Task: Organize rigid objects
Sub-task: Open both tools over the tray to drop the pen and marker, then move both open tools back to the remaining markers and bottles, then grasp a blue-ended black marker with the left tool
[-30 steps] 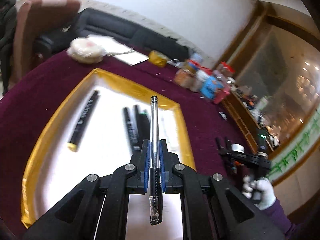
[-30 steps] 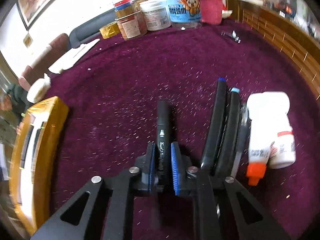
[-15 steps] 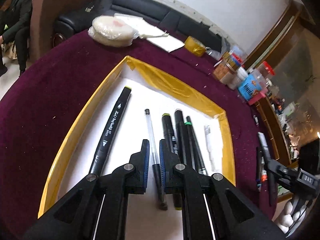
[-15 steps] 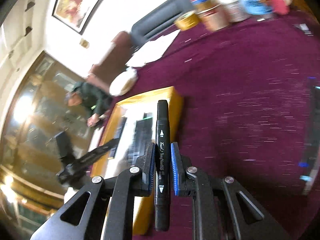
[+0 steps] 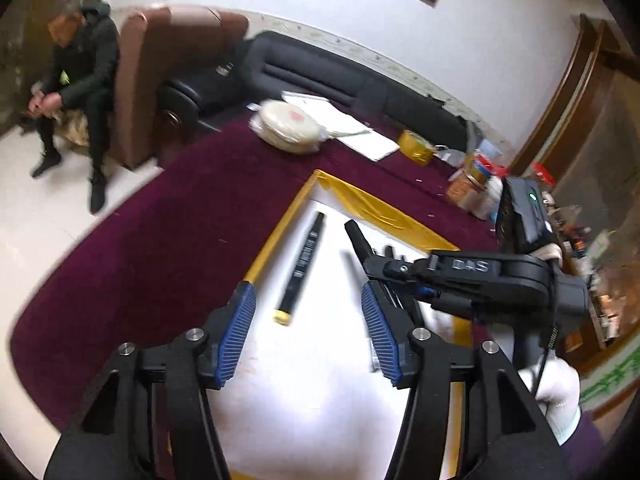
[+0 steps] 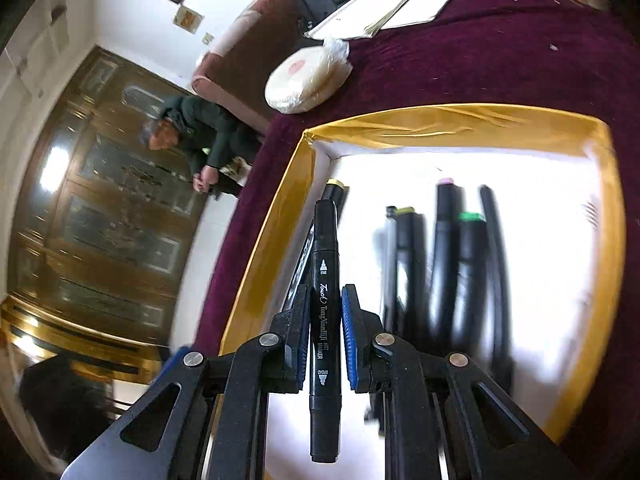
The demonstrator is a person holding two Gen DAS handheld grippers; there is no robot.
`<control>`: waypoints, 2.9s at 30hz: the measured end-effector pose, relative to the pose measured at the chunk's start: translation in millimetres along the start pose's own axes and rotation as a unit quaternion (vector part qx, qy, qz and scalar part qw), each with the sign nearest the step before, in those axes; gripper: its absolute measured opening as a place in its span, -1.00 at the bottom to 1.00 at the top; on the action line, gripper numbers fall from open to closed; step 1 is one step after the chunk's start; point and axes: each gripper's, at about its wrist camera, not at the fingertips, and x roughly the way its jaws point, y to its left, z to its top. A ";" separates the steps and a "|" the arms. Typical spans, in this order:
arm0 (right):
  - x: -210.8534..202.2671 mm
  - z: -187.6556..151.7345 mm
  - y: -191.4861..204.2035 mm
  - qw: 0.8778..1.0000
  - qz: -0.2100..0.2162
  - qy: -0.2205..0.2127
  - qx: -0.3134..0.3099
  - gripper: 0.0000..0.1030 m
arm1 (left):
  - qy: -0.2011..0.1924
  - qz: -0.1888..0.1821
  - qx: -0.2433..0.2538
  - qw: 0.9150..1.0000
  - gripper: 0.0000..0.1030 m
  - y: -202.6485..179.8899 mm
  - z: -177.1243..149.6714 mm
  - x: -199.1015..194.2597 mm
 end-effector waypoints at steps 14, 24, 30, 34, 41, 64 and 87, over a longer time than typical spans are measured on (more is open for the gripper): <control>-44.0 -9.6 32.9 0.984 -0.112 -0.088 -0.106 -0.26 | -0.040 0.079 0.063 0.994 0.20 -21.6 -7.8 -10.7; -118.8 -36.2 1.4 0.971 -0.151 -0.156 -0.103 -0.25 | -0.050 0.093 0.114 0.988 0.20 -66.4 -19.1 -21.6; -163.2 -51.9 -31.7 0.963 -0.173 -0.190 -0.087 -0.25 | -0.045 0.087 0.155 0.983 0.20 -106.3 -31.1 -23.0; -198.8 -61.0 -63.0 0.956 -0.188 -0.217 -0.067 -0.24 | -0.025 0.058 0.174 0.983 0.21 -130.0 -38.6 -20.7; -292.5 -90.1 -162.9 0.926 -0.243 -0.286 0.038 -0.13 | 0.047 -0.026 0.191 0.980 0.26 -178.3 -60.1 5.1; -312.4 -118.2 -302.1 0.916 -0.219 -0.298 0.157 -0.13 | 0.157 -0.146 0.323 0.922 0.24 -379.1 -128.4 125.2; -306.0 -117.4 -304.3 0.922 -0.216 -0.288 0.145 -0.12 | 0.142 -0.145 0.390 0.898 -0.38 -416.6 -137.4 164.7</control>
